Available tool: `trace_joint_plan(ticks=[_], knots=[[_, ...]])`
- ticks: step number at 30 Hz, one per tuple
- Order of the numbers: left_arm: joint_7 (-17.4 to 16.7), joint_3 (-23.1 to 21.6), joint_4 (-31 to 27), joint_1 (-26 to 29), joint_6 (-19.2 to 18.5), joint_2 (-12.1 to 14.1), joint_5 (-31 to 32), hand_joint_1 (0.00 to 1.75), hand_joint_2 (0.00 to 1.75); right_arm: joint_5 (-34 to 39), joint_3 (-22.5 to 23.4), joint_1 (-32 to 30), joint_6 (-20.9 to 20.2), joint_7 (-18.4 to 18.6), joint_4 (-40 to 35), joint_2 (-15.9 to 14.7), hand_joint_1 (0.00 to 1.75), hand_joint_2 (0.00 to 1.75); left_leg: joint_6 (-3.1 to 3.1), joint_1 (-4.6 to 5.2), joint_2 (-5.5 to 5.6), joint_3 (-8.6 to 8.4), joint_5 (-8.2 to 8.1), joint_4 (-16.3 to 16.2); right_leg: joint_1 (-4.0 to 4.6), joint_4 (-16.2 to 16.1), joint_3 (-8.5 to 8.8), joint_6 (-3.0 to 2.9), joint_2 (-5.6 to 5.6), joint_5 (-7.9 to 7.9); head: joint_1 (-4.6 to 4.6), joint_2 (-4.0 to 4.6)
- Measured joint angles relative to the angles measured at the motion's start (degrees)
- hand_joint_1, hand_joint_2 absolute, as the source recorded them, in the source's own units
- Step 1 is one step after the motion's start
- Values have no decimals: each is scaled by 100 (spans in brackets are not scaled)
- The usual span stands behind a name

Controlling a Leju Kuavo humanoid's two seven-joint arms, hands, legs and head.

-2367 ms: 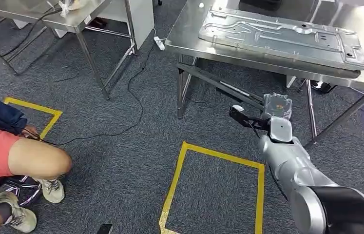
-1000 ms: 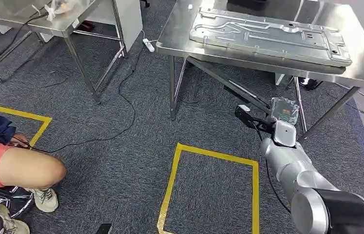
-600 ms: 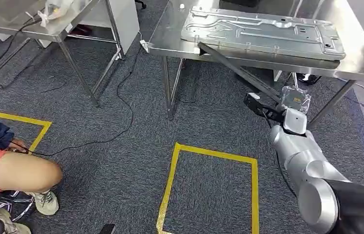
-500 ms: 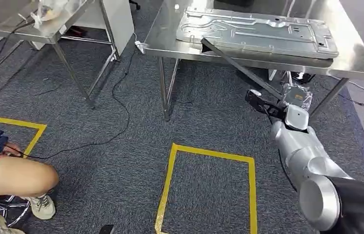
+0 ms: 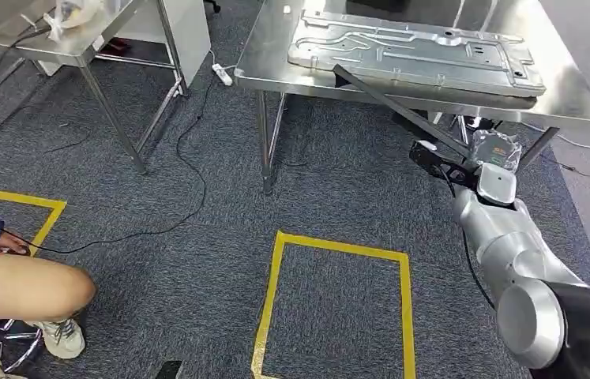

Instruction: Take the parts from the cabinet and place them on the table.

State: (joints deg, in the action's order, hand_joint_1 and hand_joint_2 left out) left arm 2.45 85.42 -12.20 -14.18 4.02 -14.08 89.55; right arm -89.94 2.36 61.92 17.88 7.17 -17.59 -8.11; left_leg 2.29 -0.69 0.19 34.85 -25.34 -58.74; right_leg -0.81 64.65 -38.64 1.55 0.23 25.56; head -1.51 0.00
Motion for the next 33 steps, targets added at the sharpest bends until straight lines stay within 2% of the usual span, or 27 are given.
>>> trace_joint_plan(ticks=[1, 2, 5, 6, 7, 8, 10, 11, 12, 13, 14, 15, 16, 17, 20, 21, 22, 23, 25, 26, 27, 28, 29, 31, 32, 33], knots=[[0, -2, 0, -1, 0, -2, 2, 0, 0, 0, 0, 5, 2, -15, -2, -9, 175, 175, -20, 3, -3, 1, -12, -2, 15, -467, 195, -39, -35, -98, 2, 0], [0, -2, 0, -8, 0, -7, 2, 0, 0, 0, 0, 22, 2, -26, -2, -11, 175, 175, -53, 45, -2, 31, -20, -25, 65, -576, 269, -49, -34, -43, -2, 0], [-2, -2, 0, -5, 0, -7, 4, 0, 0, 0, 0, 1, 24, -79, -2, -20, 175, 175, -127, 38, -15, 20, 2, 15, 69, -550, 244, -90, -5, -47, -4, 0], [-7, -2, 0, -10, 0, -7, 4, 0, 0, 2, 0, -2, 33, -153, -2, -24, 175, 175, -161, 64, -11, 18, -18, 9, 12, -603, 263, -139, -1, -74, -4, 0], [-7, -4, 0, -6, 2, -4, 9, 0, 0, 11, 0, -6, 35, -258, -9, -22, 175, 175, -194, 47, -9, 57, -111, -88, 3, -631, 291, -164, -9, -88, -2, 0], [-9, -4, 0, -10, 0, -4, 13, 0, 0, 9, 0, -3, 39, -396, -11, -20, 175, 175, -219, 46, -10, 185, -290, -358, -4, -635, 293, -213, -16, -89, -9, 0], [-24, -13, 0, -7, -4, -4, 42, 0, 0, 7, 2, -16, 37, -476, -11, -20, 175, 175, -247, 22, -11, 609, -701, -1263, 9, -627, 289, -237, -8, -81, -7, 0], [-26, -20, 0, -4, -9, -4, 44, 0, 0, 4, 0, -39, 46, -474, -11, -15, 175, 175, -259, 21, -11, 793, -810, -1637, 15, -616, 288, -246, -6, -75, -4, 0], [-28, -28, 0, -4, -22, -4, 46, 0, 0, 7, 0, -68, 63, -452, -11, -15, 175, 175, -262, 21, -11, 862, -785, -1757, 17, -603, 289, -250, 1, -69, -7, 0], [-41, -37, 0, -5, -26, -7, 46, 0, 0, 7, 0, -96, 138, -400, -11, -15, 175, 175, -256, 21, -12, 807, -632, -1615, 18, -590, 292, -249, 11, -60, -4, 0], [-41, -44, 0, -6, -28, -9, 46, 0, 0, 11, 0, -104, 256, -343, -13, -15, 175, 175, -238, 21, -11, 635, -386, -1233, 20, -577, 291, -244, 25, -53, -7, 0], [-44, -48, 0, -12, -28, -9, 46, 0, 0, 11, 0, -101, 341, -319, -28, -13, 175, 175, -203, 22, -8, 373, -98, -676, 21, -565, 294, -229, 42, -42, -9, 0], [-50, -52, 0, -20, -28, -9, 46, 0, 0, 11, 0, -95, 389, -321, -48, -13, 175, 175, -155, 31, 4, 161, 79, -220, 24, -554, 298, -211, 51, -28, -7, 0], [-59, -55, 0, -32, -26, -7, 48, 0, 0, 11, 2, -76, 473, -339, -50, -13, 175, 175, -141, 61, 8, 58, -8, -75, 68, -536, 269, -184, 52, -16, -7, 0], [-87, -72, 0, -16, -24, -11, 46, 0, 0, 7, 13, -25, 482, -378, -70, -26, 175, 175, -106, 64, 7, 84, 2, -39, 43, -563, 262, -106, 53, -47, -7, 0], [-94, -72, 0, -14, -24, -11, 46, 0, 0, 7, 13, 21, 360, -418, -76, -28, 175, 175, -64, 46, -8, 65, 32, 15, 58, -566, 266, -65, 64, -48, -4, 0], [-94, -77, 0, -18, -24, -26, 41, 0, 0, 7, 13, 59, 246, -448, -83, -42, 175, 175, -18, 16, -32, 27, 67, 72, 24, -493, 233, -42, 51, 24, -7, 0], [-94, -79, 0, -28, -24, -26, 31, 0, 0, 5, 13, 114, 153, -466, -87, -65, 175, 175, 12, 16, -31, 21, 77, 86, 29, -307, 156, -15, 33, 168, 9, 0], [-92, -76, 0, -33, -24, -26, -4, 0, 0, 7, 13, 247, -12, -539, -92, -85, 175, 175, 23, 17, -29, 32, 76, 73, 6, 517, -214, 32, 27, 580, 5, 0], [-92, -77, 0, -18, -24, -26, -18, 0, 0, 7, 11, 317, -125, -606, -92, -98, 175, 175, 28, 17, -30, 33, 68, 65, -2, 936, -416, 56, 22, 723, 4, 0], [-92, -77, 0, -7, -22, -24, -31, 0, 0, 9, 13, 372, -217, -656, -92, -107, 175, 175, 27, 14, -30, 33, 59, 50, -13, 1146, -524, 78, 12, 722, 4, 0], [-92, -74, 0, -1, -22, -26, -37, 0, 0, 9, 11, 437, -326, -662, -94, -118, 175, 175, 24, 9, -29, 31, 48, 34, -32, 1053, -491, 90, 4, 596, 7, 0], [-90, -74, 0, 2, -24, -26, -37, 0, 0, 9, 11, 523, -455, -660, -101, -133, 175, 175, 16, 6, -28, 29, 31, 14, -53, 717, -335, 95, -1, 368, 4, 0], [-81, -74, 0, 1, -39, -31, -35, 0, 0, 7, 11, 707, -661, -590, -133, -153, 175, 175, -34, 1, -23, 28, -13, -43, -81, -265, 140, 96, -40, -106, 4, 0], [-70, -74, 0, 1, -44, -28, -35, 0, 0, 7, 9, 779, -728, -542, -140, -166, 175, 175, -69, 26, -17, 50, -23, -49, -51, -407, 229, 81, -50, 34, 9, 0], [-63, -74, 0, -4, -50, -28, -33, 0, 0, 9, 9, 813, -728, -535, -140, -168, 175, 175, -97, 31, -9, 70, -25, -74, -11, -484, 244, 25, -19, 8, 0, 0]])
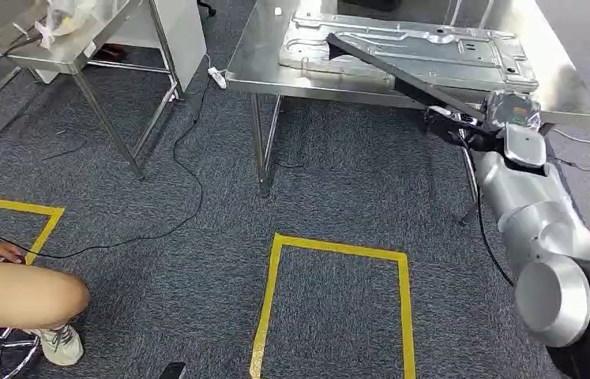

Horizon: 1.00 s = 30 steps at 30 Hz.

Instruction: Take the parts from the cabinet and place them on the table.

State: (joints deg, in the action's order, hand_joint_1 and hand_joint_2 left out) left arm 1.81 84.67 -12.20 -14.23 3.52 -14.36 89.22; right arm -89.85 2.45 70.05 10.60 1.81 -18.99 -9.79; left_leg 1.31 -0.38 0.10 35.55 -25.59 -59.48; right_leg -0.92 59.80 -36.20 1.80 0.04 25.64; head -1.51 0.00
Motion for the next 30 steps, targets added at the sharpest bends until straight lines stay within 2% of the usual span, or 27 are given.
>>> trace_joint_plan(ticks=[3, 4, 5, 6, 7, 8, 9, 10, 11, 13, 14, 15, 17, 18, 19, 20, 21, 23, 24, 25, 26, 28, 29, 30], knots=[[26, 0, 0, 2, -15, 0, 2, 0, 0, 20, 0, -50, 46, -11, 0, -33, 175, 175, -77, 0, -1, -18, 24, 43, 9, -4, -5, -80, -3, -14, 9, 0], [33, -2, 0, -3, -18, 0, 6, 0, 0, 17, 0, -78, 78, -9, 0, -31, 175, 175, -122, -11, -6, 22, -41, 7, -39, -43, 18, -135, -10, -37, 0, 0], [37, -2, 0, -7, -22, 0, 13, 0, 0, 15, 0, -96, 140, -11, 0, -31, 175, 175, -145, -19, -3, 65, -160, -158, -38, -52, 22, -171, -6, -38, 4, 0], [39, -2, 0, -9, -24, 0, 15, 0, 0, 15, 0, -102, 177, -18, 0, -31, 175, 175, -155, -22, -4, 231, -374, -533, -33, -51, 17, -220, -8, -37, -2, 0], [37, -2, 0, -4, -31, 0, 15, 0, 0, 24, 0, -108, 173, -28, 4, -33, 175, 175, -168, -29, -5, 452, -600, -1019, -23, -51, 14, -230, -5, -36, 0, 0], [28, -2, 0, 3, -33, 0, 15, 0, 0, 37, 0, -119, 160, -28, 15, -33, 175, 175, -178, -29, -4, 659, -761, -1463, -16, -50, 13, -238, -1, -31, 0, 0], [24, -2, 0, 8, -33, 0, 17, 0, 0, 46, 0, -147, 147, -31, 26, -33, 175, 175, -179, -29, -5, 798, -807, -1747, -7, -46, 18, -239, 7, -31, 0, 0], [22, -2, 0, 8, -33, 0, 17, 0, 0, 55, 0, -173, 131, -44, 37, -33, 175, 175, -168, -29, -5, 819, -731, -1755, -1, -43, 24, -243, 20, -28, 2, 0], [18, -2, 0, 6, -33, 0, 20, 0, 0, 59, 0, -199, 131, -46, 39, -33, 175, 175, -149, -28, -5, 705, -516, -1472, 5, -38, 29, -243, 35, -26, -2, 0], [7, -7, 0, 0, -33, 0, 24, 0, 0, 68, 0, -225, 151, -63, 39, -33, 175, 175, -81, -22, -1, 244, 18, -469, 16, -28, 41, -223, 62, -12, -2, 0], [4, -9, 0, -1, -33, 2, 24, 0, 0, 70, 0, -242, 158, -77, 42, -33, 175, 175, -33, -4, 11, 118, 62, -119, 14, -27, 31, -215, 64, -8, 2, 0], [4, -9, 0, -9, -35, 2, 24, 0, 0, 72, 0, -247, 175, -79, 44, -46, 175, 175, -27, 19, 9, 30, 35, -2, 59, -2, -5, -182, 68, -6, 0, 0], [-2, -11, 0, -6, -48, 2, 24, 0, 0, 85, 0, -299, 192, -77, 48, -81, 175, 175, -15, 30, 15, 51, 28, 8, 42, -36, -17, -122, 68, -34, 2, 0], [-7, -11, 0, 2, -53, 0, 24, 0, 0, 89, 0, -330, 197, -77, 48, -81, 175, 175, 9, 35, 14, 41, 40, 32, 32, -62, 1, -85, 69, -46, 2, 0], [-7, -11, 0, -1, -57, -11, 24, 0, 0, 94, 0, -347, 199, -79, 46, -103, 175, 175, 68, -22, 0, -9, 92, 130, 35, -58, -8, -47, 78, -18, -2, 0], [-7, -11, 0, -12, -68, -20, 24, 0, 0, 92, 0, -363, 206, -85, 48, -122, 175, 175, 90, -16, 2, -38, 106, 169, 23, 29, -40, -25, 56, 55, 6, 0], [-5, -13, 0, -21, -77, -22, 24, 0, 0, 92, 0, -362, 214, -96, 48, -151, 175, 175, 127, -18, 1, -43, 113, 185, 17, 287, -148, 2, 43, 221, 17, 0], [0, -13, 0, -20, -103, -22, 22, 0, 0, 92, 0, -387, 223, -103, 50, -170, 175, 175, 156, -16, 4, -44, 83, 178, 6, 1200, -599, 56, 37, 589, 15, 0], [4, -13, 0, -13, -105, -22, 22, 0, 0, 94, 0, -421, 225, -103, 50, -173, 175, 175, 153, -16, 3, -47, 70, 169, 0, 1560, -800, 77, 35, 663, 20, 0], [9, -13, 0, -5, -107, -22, 22, 0, 0, 94, 0, -444, 225, -98, 50, -175, 175, 175, 148, -18, 3, -53, 56, 151, -10, 1615, -865, 87, 28, 601, 15, 0], [15, -13, 0, -2, -114, -22, 22, 0, 0, 90, 0, -451, 225, -72, 50, -175, 175, 175, 136, -21, 4, -60, 30, 124, -28, 1402, -788, 93, 24, 409, 17, 0], [24, -15, 0, -6, -118, -35, 20, 0, 0, 59, 0, -440, 225, -48, 46, -181, 175, 175, 96, -24, 5, -94, -36, 65, -52, 475, -346, 94, -2, -113, 17, 0], [24, -15, 0, -7, -120, -37, 20, 0, 0, 46, 0, -434, 225, -42, 46, -181, 175, 175, 65, -25, 1, -108, -78, 38, -54, 71, -171, 82, -25, -156, 17, 0], [24, -15, 0, -25, -120, -37, 20, 0, 0, 35, 0, -415, 223, -42, 48, -173, 175, 175, 29, 11, 0, -70, -94, 12, 7, -8, -97, 55, -26, -81, 22, 0]])
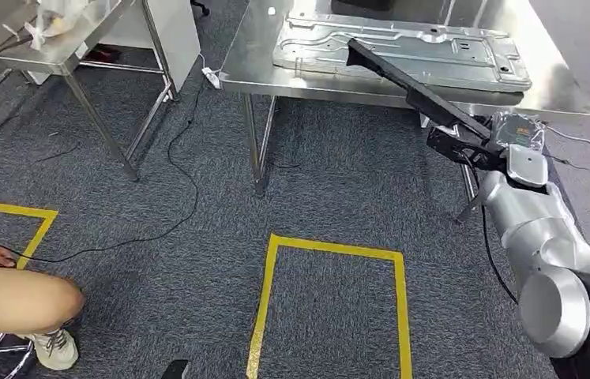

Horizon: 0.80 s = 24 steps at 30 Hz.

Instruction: Take the parts from the cabinet and place them on the table.

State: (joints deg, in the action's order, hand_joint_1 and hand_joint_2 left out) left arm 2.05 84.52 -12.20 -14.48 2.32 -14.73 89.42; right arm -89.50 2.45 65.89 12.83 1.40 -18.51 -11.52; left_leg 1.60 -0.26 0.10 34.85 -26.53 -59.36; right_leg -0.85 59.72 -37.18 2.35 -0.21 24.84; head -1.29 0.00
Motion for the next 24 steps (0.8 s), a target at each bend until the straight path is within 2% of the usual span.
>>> trace_joint_plan(ticks=[1, 3, 5, 6, 8, 9, 10, 11, 12, 13, 14, 15, 16, 18, 19, 20, 21, 22, 24], knots=[[0, -2, 0, -3, 2, 0, 0, 0, 0, -4, 0, 1, 2, 2, -2, 0, 175, 175, -31, -4, -1, 4, 4, 19, 6, 26, -14, -61, 16, 3, -11, 0], [0, -7, 0, 10, 2, 0, 0, 0, 0, -7, 0, -11, 4, 31, 0, -4, 175, 175, -73, -7, -5, -39, -10, 45, 18, 21, -10, -118, 21, 34, -11, 0], [0, -11, 0, 8, 2, 0, 0, 0, 0, -7, 0, -16, 9, 35, -15, -4, 175, 175, -147, -5, -15, -32, -104, -24, -46, -43, 80, -197, 19, 39, -8, 0], [0, -15, 0, 4, 2, 0, 0, 0, 0, -7, 0, -8, 13, 31, -17, -4, 175, 175, -163, -3, -9, 70, -217, -280, -47, -47, 120, -246, 9, 69, -13, 0], [2, -33, 0, 7, 2, 0, 0, 0, 0, -9, 0, -19, 46, 13, -15, -4, 175, 175, -178, -18, -11, 583, -582, -1237, -22, -46, 178, -307, 10, 120, -15, 0], [2, -37, 0, 18, 2, 0, 0, 0, 0, -11, 0, -34, 59, 15, -15, -2, 175, 175, -179, -18, -10, 832, -690, -1647, -8, -46, 207, -318, 14, 149, -13, 0], [2, -37, 0, 30, 2, 0, 0, 0, 0, -13, 0, -59, 63, 15, -15, -2, 175, 175, -173, -18, -11, 992, -653, -1832, 3, -45, 246, -320, 26, 181, -17, 0], [2, -39, 0, 38, 2, 0, 2, 0, 0, -18, 0, -84, 68, 15, -15, -2, 175, 175, -155, -17, -10, 1008, -459, -1720, 12, -45, 299, -318, 43, 220, -13, 0], [4, -42, 0, 39, 4, 0, 4, 0, 0, -24, 4, -95, 79, 13, -15, -2, 175, 175, -123, -14, -9, 880, -147, -1337, 23, -44, 366, -313, 61, 267, -15, 0], [7, -42, 0, 35, 6, 0, 4, 0, 0, -33, 9, -95, 81, 4, -15, -2, 175, 175, -82, -3, -7, 674, 176, -832, 33, -44, 439, -305, 70, 314, -15, 0], [11, -44, 0, 32, 9, 0, 7, 0, 0, -37, 18, -100, 92, -4, -17, -2, 175, 175, -13, 28, -2, 456, 485, -269, 38, -49, 498, -293, 73, 370, -13, 0], [11, -44, 0, 29, 11, 15, 9, 0, 0, -37, 37, -89, 124, -7, -7, -2, 175, 175, 34, 56, 9, 361, 388, -169, 59, -59, 515, -265, 71, 404, 3, 0], [11, -44, 0, 16, 15, 11, 13, 0, 0, -37, 50, -72, 125, -9, -9, -4, 175, 175, 44, 62, 14, 303, 360, -11, 63, -59, 503, -224, 85, 402, -11, 0], [15, -48, 0, 15, 17, 11, 15, 0, 0, -39, 87, -86, 129, -9, -17, -9, 175, 175, 52, 73, 5, 294, 329, -2, 37, -119, 515, -170, 83, 408, -4, 0], [15, -50, 0, 18, 17, 9, 15, 0, 0, -39, 96, -94, 129, -9, -15, -4, 175, 175, 64, 65, 7, 274, 328, 50, 47, -142, 539, -139, 76, 414, -6, 0], [15, -52, 0, 18, 20, 2, 15, 0, 0, -39, 116, -123, 135, -9, -39, -22, 175, 175, 83, 8, 3, 206, 343, 138, 23, -102, 513, -116, 63, 480, -6, 0], [15, -55, 0, 15, 26, 2, 15, 0, 0, -39, 137, -115, 138, -9, -39, -22, 175, 175, 96, 3, 10, 159, 338, 168, 24, 74, 432, -85, 50, 539, 11, 0], [15, -55, 0, 6, 28, 2, 15, 0, 0, -39, 151, -104, 140, -9, -39, -26, 175, 175, 121, 3, 8, 135, 321, 174, 16, 440, 233, -55, 55, 686, 9, 0], [15, -55, 0, 5, 31, 2, 18, 0, 0, -39, 164, -154, 151, -9, -28, -33, 175, 175, 145, 4, 11, 77, 254, 170, -7, 1400, -352, 2, 51, 981, 11, 0]])
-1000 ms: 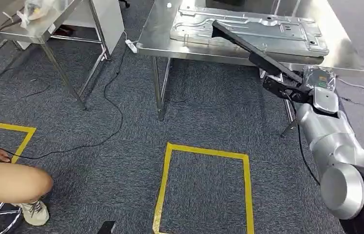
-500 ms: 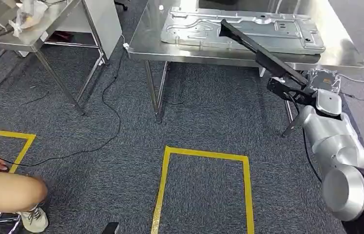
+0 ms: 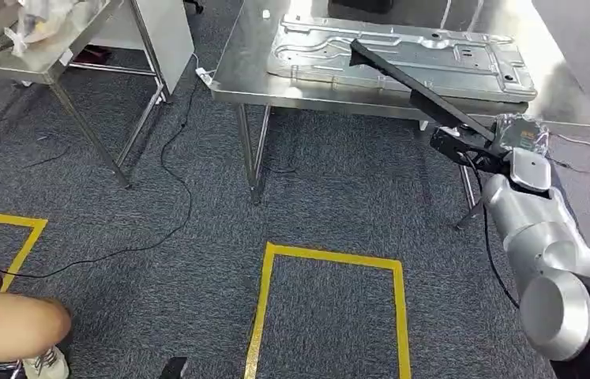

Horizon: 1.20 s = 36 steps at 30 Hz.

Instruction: Take the parts from the cabinet and place them on the table.

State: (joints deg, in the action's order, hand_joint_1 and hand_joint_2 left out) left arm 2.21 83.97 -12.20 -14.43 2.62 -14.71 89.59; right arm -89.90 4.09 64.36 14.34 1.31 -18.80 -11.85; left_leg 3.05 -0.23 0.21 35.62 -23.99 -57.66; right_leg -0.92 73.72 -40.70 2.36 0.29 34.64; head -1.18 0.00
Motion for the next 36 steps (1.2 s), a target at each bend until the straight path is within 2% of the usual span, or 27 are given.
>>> trace_joint_plan(ticks=[1, 2, 3, 5, 6, 7, 9, 11, 12, 13, 15, 16, 17, 18, 20, 21, 22, 25, 26, 27, 28, 30, 31, 32, 33, 34, 36], knots=[[0, 0, 0, 8, 0, 0, 2, 0, 0, 0, 9, -36, 7, 2, 2, 0, 175, 175, 1, -1, 5, -35, -33, -7, -14, 251, -200, 15, -1, -5, 0, 0], [0, 0, 0, 19, 0, 0, 4, 0, 0, 0, 13, -47, 7, 7, 2, 0, 175, 175, -5, -5, 14, -79, -74, -22, -34, 204, -266, 26, -3, -188, 2, 0], [-2, 0, 0, 30, 0, -2, 7, 0, 0, 0, 13, -37, -7, 13, 2, -2, 175, 175, -21, -10, 23, -117, -121, -49, -47, -77, -200, 30, -6, -467, 0, 0], [-2, 0, 0, 31, 4, -2, 7, 0, 0, 0, 13, 82, -101, -53, -4, -15, 175, 175, -72, -21, 27, -172, -237, -135, -57, -1111, 149, 31, -31, -1158, 2, 0], [-2, 0, 0, 36, 4, -2, 7, 0, 0, 0, 13, 143, -171, -81, 0, -13, 175, 175, -110, -5, 23, -154, -273, -151, -39, -1234, 210, 15, -41, -1080, 0, 0], [-2, 0, 0, 17, 7, -2, 4, 0, 0, 0, 13, 201, -230, -103, -2, -11, 175, 175, -137, 9, 21, -123, -286, -197, 5, -1379, 271, -29, -25, -1058, 4, 0], [-9, 0, 0, 12, 11, -2, 4, 0, 0, -2, 13, 240, -306, -155, -22, -11, 175, 175, -171, 5, 21, -121, -279, -148, 22, -1342, 253, -107, -24, -1022, 9, 0], [-15, 0, 0, 12, 7, -2, 4, 0, 0, -2, 9, 257, -334, -173, -35, -4, 175, 175, -238, 10, 18, -108, -359, -169, -38, -1397, 297, -176, -31, -1022, 2, 0], [-13, 0, 0, 8, 4, -2, 4, 0, 0, -2, 9, 267, -328, -190, -42, 4, 175, 175, -269, 2, 11, -64, -449, -329, -36, -1407, 323, -213, -33, -1009, 2, 0], [-13, 0, 0, 4, 2, -2, 4, 0, 0, -2, 9, 279, -321, -199, -53, 20, 175, 175, -291, -1, 9, 106, -622, -683, -34, -1407, 334, -253, -39, -993, 0, 0], [-13, 0, 0, 13, -2, -2, 4, 0, 0, -4, 9, 286, -297, -201, -52, 44, 175, 175, -317, -15, 9, 560, -961, -1566, -17, -1405, 366, -292, -42, -966, 0, 0], [-13, 0, 0, 21, -4, -2, 4, 0, 0, -4, 9, 279, -289, -201, -50, 59, 175, 175, -322, -15, 9, 759, -1022, -1904, -7, -1403, 384, -308, -40, -951, -2, 0], [-13, 0, 0, 28, -9, -2, 4, 0, 0, -4, 9, 268, -275, -201, -50, 74, 175, 175, -317, -15, 8, 832, -917, -1945, -1, -1403, 412, -314, -31, -934, 2, 0], [-13, 0, 0, 29, -15, -2, 4, 0, 0, -4, 9, 265, -265, -201, -50, 81, 175, 175, -302, -15, 9, 758, -687, -1707, 4, -1403, 446, -308, -20, -912, -2, 0], [-13, 0, 0, 18, -15, -2, 4, 0, 0, -4, 7, 266, -249, -216, -50, 103, 175, 175, -228, -9, 9, 343, -89, -734, 16, -1402, 533, -287, -1, -863, 0, 0], [-13, 0, 0, 18, -13, 0, 2, 0, 0, -4, 4, 264, -236, -236, -50, 118, 175, 175, -168, 16, 11, 193, 33, -314, 16, -1406, 558, -270, -1, -839, 2, 0], [-15, 0, 0, 5, -13, 7, 2, 0, 0, -4, 7, 280, -214, -249, -46, 118, 175, 175, -155, 37, 10, 104, -12, -225, 60, -1384, 540, -235, 2, -827, 2, 0], [-15, 0, 0, 20, -11, 7, 0, 0, 0, -4, 4, 269, -192, -249, -46, 118, 175, 175, -139, 60, 16, 100, -47, -173, 22, -1441, 544, -153, -1, -846, -2, 0], [-17, 0, 0, 24, -9, 4, 0, 0, 0, -4, 4, 271, -190, -249, -46, 129, 175, 175, -109, 42, 14, 72, -28, -121, 37, -1462, 557, -118, -1, -846, 0, 0], [-17, 0, 0, 22, -9, 0, 0, 0, 0, -4, 4, 264, -184, -254, -50, 131, 175, 175, -73, -4, 1, 7, 10, -32, 2, -1398, 522, -97, -24, -807, 2, 0], [-15, 0, 0, 15, -7, 0, 0, 0, 0, -4, 4, 269, -181, -260, -48, 131, 175, 175, -56, -1, 9, -27, 12, 9, 14, -1254, 463, -74, -30, -715, 13, 0], [-15, 0, 0, -4, -9, 0, 0, 0, 0, -4, 4, 280, -170, -264, -48, 131, 175, 175, -10, -2, 9, -41, -12, 8, 5, -444, 31, -39, -27, -343, 13, 0], [-15, 0, 0, -2, -13, -2, 0, 0, 0, -2, 4, 266, -162, -264, -44, 131, 175, 175, -2, -2, 12, -51, -27, 6, -2, -46, -197, -24, -27, -226, 11, 0], [-15, 0, 0, 6, -15, 0, 0, 0, 0, -4, 4, 245, -157, -262, -35, 131, 175, 175, -6, -3, 17, -66, -47, -1, -10, 198, -366, -10, -28, -235, 11, 0], [-15, 0, 0, 18, -15, 0, 0, 0, 0, -4, 4, 231, -157, -256, -28, 131, 175, 175, -11, -8, 23, -92, -76, -11, -24, 116, -373, -2, -29, -395, 13, 0], [-15, 0, 0, 28, -15, -2, 0, 0, 0, -2, 4, 223, -157, -247, -22, 131, 175, 175, -31, -12, 26, -123, -111, -34, -40, -219, -240, -2, -29, -653, 11, 0], [-15, 0, 0, 27, -22, -9, -2, 0, 0, -2, 4, 226, -155, -249, -22, 131, 175, 175, -82, -23, 26, -178, -207, -95, -53, -1195, 197, -12, -44, -1187, 13, 0]])
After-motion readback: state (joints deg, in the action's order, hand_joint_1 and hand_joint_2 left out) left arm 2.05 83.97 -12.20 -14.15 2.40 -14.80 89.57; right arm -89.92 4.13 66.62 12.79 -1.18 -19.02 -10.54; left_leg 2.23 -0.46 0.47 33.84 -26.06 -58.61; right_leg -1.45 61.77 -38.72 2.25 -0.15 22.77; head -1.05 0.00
